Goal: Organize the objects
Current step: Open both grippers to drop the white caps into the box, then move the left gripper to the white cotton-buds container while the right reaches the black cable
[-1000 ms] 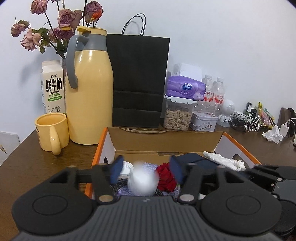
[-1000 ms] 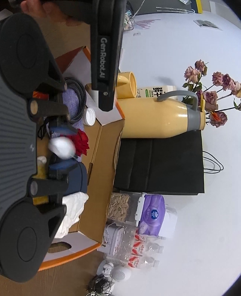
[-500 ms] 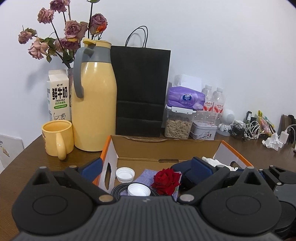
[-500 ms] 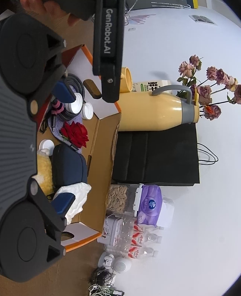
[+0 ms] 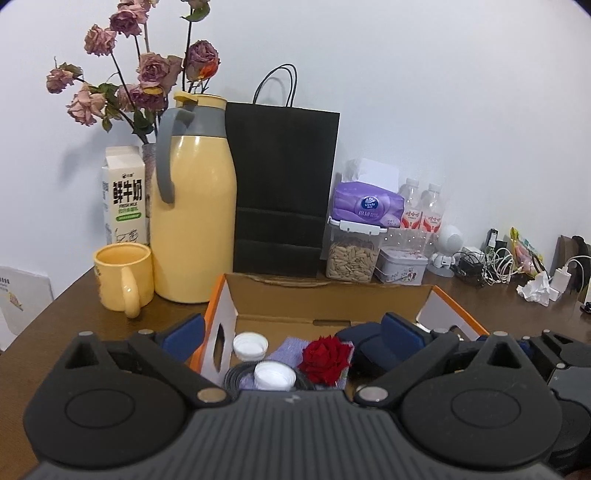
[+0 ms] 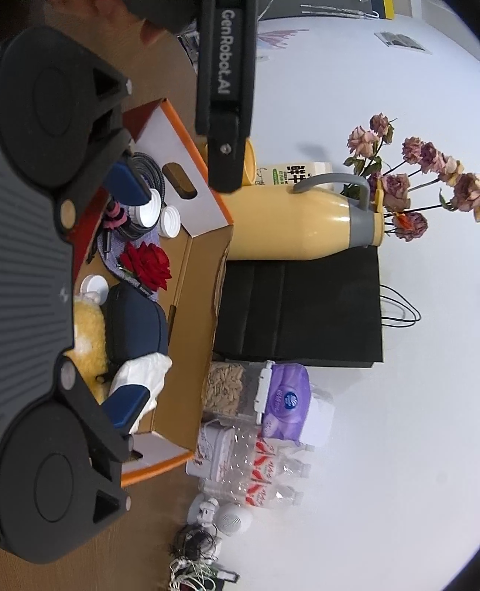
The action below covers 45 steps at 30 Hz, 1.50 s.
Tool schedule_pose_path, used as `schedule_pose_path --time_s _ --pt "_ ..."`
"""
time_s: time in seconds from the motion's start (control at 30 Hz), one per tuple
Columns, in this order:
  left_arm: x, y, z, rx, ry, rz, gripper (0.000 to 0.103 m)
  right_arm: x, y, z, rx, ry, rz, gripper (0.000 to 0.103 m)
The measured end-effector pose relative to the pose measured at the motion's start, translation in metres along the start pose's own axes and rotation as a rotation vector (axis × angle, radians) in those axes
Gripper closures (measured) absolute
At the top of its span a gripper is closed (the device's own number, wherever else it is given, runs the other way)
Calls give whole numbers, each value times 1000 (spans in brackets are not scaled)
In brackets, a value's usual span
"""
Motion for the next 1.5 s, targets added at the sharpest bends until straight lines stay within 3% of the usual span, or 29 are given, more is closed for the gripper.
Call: schedule_pose_path --time_s 0.17,0.3,0.5,0.8,1.2,1.3,1.37,1.5 --pt "-29 -14 -10 -3 -8 -19 0 -29 -7 -1 -1 -2 -5 0" --pt "-39 -38 -17 -1 10 -96 0 -51 -24 4 11 -8 -25 0" --pt "-42 -75 -17 18 17 -226 0 -64 -56 24 64 -41 -87 0" --pt "-29 -104 -10 19 59 -340 0 -67 -83 28 84 -30 -142 0" --pt "-23 -119 -25 -98 85 -385 0 -53 -96 33 124 -34 -195 0" --pt "-25 -119 -25 -109 62 -373 10 -51 -97 35 131 -38 -203 0" --pt "-26 -118 -24 -110 44 -361 34 -50 -97 36 134 -43 -207 0" --pt "-26 -117 -25 -115 16 -352 36 -48 -99 38 146 -56 -222 0"
Point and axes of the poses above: each gripper's, at about its wrist camera, not at the fingertips, and x roughly the way its jaws point, z to its right, y to its top, the point moved 6 cm from there along x, roughly the way its jaws point, and after that the axes turned 10 degrees about y, right-handed, at the moved point
